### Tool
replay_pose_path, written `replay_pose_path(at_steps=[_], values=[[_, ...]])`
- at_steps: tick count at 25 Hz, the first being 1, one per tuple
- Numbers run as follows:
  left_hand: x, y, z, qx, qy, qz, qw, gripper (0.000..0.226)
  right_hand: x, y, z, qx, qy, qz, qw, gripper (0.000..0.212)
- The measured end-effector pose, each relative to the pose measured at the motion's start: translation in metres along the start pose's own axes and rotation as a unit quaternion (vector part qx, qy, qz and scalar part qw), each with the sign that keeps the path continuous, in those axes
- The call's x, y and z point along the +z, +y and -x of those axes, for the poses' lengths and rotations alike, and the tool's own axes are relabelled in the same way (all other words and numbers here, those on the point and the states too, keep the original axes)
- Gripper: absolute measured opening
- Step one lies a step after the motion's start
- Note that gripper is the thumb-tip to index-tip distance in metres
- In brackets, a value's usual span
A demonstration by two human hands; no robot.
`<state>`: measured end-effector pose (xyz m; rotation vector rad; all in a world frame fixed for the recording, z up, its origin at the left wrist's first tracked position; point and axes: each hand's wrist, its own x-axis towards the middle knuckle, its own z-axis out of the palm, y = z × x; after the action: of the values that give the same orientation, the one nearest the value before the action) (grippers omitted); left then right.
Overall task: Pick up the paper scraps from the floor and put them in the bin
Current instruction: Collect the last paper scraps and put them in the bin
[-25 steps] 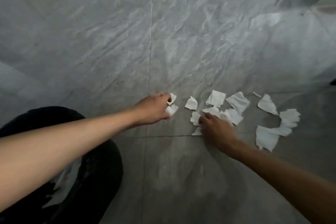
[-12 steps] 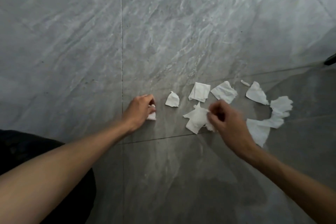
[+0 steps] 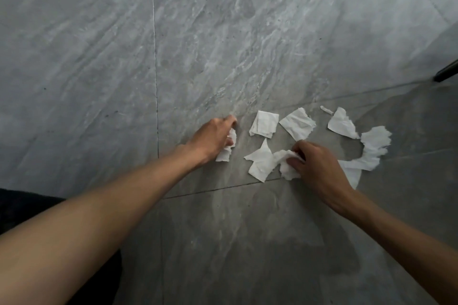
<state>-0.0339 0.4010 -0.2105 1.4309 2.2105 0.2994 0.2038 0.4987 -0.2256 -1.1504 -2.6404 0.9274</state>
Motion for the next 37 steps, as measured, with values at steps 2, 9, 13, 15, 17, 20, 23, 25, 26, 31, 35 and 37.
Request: replay_pose_path(at_steps=[2,9,13,15,17,20,23,25,26,31,35,37], values=[[0.006,-0.005,0.001,-0.018,0.010,0.017,1.000,0.020,-0.008,0.001,0.000,0.015,0.025,-0.029,0.999,0.010],[0.018,-0.007,0.020,-0.006,0.091,0.006,0.996,0.007,-0.031,-0.022,0.024,0.001,0.078,0.006,0.997,0.016],[0.000,0.001,0.027,-0.018,0.098,0.066,0.993,0.007,-0.049,-0.041,0.034,0.003,0.084,-0.065,0.994,0.010],[-0.011,0.008,0.033,-0.025,0.090,0.099,0.991,0.003,-0.061,-0.047,0.038,0.031,0.074,-0.125,0.989,0.009],[-0.025,0.017,0.042,-0.029,0.081,0.138,0.987,0.003,-0.070,-0.053,0.043,0.044,0.061,-0.160,0.984,0.010],[-0.060,0.032,0.057,-0.009,0.070,0.162,0.984,0.005,-0.077,-0.067,0.049,0.051,0.050,-0.205,0.976,0.007],[-0.114,0.049,0.085,0.031,0.078,0.149,0.985,0.009,-0.076,-0.093,0.053,0.052,-0.003,-0.243,0.969,0.007],[-0.155,0.056,0.113,0.060,0.101,0.135,0.984,0.009,-0.071,-0.118,0.053,0.042,-0.043,-0.239,0.969,0.007],[-0.174,0.058,0.129,0.072,0.114,0.129,0.982,0.010,-0.069,-0.131,0.052,0.034,-0.060,-0.238,0.969,0.007],[-0.233,0.024,0.237,0.036,0.151,0.072,0.985,0.014,-0.078,-0.221,0.049,-0.075,-0.135,-0.223,0.963,0.011],[-0.227,-0.041,0.318,-0.113,0.146,0.027,0.982,0.019,-0.088,-0.309,0.053,-0.184,-0.200,-0.209,0.939,0.005],[-0.213,-0.074,0.349,-0.182,0.151,0.017,0.972,0.017,-0.085,-0.353,0.058,-0.225,-0.224,-0.212,0.924,0.004]])
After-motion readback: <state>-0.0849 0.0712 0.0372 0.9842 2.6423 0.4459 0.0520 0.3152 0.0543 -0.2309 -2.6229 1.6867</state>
